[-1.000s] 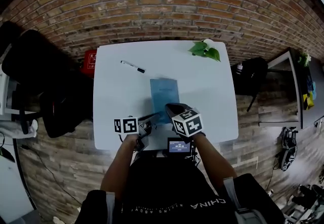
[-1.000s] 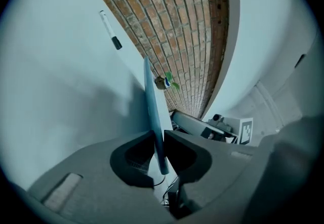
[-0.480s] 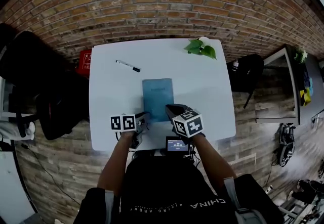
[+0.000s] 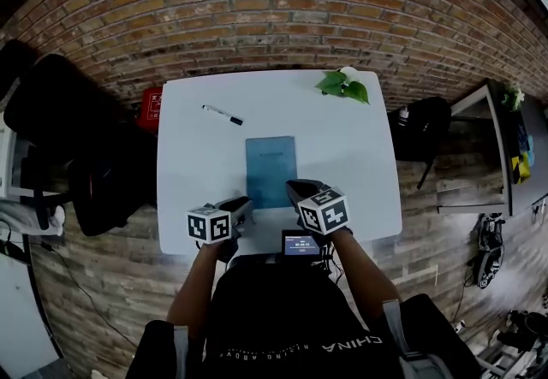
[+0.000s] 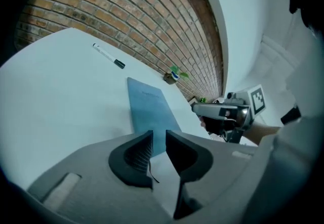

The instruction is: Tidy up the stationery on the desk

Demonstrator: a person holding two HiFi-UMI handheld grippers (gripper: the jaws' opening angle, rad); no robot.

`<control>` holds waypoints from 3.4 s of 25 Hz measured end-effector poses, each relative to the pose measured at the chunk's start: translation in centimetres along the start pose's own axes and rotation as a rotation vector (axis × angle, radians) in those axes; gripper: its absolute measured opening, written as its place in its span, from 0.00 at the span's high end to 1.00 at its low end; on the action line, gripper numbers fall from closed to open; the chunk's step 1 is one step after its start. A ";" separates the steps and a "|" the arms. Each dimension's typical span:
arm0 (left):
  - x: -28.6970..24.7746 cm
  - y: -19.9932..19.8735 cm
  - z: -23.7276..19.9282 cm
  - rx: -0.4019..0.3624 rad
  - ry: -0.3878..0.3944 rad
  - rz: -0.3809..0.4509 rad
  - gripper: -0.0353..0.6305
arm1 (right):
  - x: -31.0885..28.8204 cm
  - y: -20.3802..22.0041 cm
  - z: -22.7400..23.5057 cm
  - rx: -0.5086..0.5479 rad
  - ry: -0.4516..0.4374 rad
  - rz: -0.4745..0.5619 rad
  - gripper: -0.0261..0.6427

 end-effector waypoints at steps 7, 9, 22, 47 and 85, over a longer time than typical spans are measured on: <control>-0.4 1.8 3.7 -0.150 0.087 -0.048 0.93 | 0.9 1.0 -0.2 0.019 -0.015 -0.011 0.95; -0.5 1.5 4.1 -0.170 0.086 -0.040 0.93 | 1.1 1.0 -0.1 0.021 -0.017 -0.008 0.95; -0.6 -0.5 4.1 -0.316 -0.081 0.003 0.93 | 0.8 0.1 1.9 0.097 -0.086 -0.040 0.95; 0.4 -10.2 -10.1 -0.270 -0.151 0.077 0.93 | -24.6 -8.5 0.9 0.508 -0.145 -0.251 0.83; -1.2 -4.4 0.5 -0.384 -0.116 0.016 0.93 | -1.7 -4.1 5.3 0.212 0.111 -0.082 0.84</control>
Point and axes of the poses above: the fingertips, and each gripper's own axes: x backward along the fingers, z to its right, y out of its underside, the point moved 4 cm from there along x, backward along the fingers, and after that the axes turned 15 degrees about z, right-handed, at the moved point
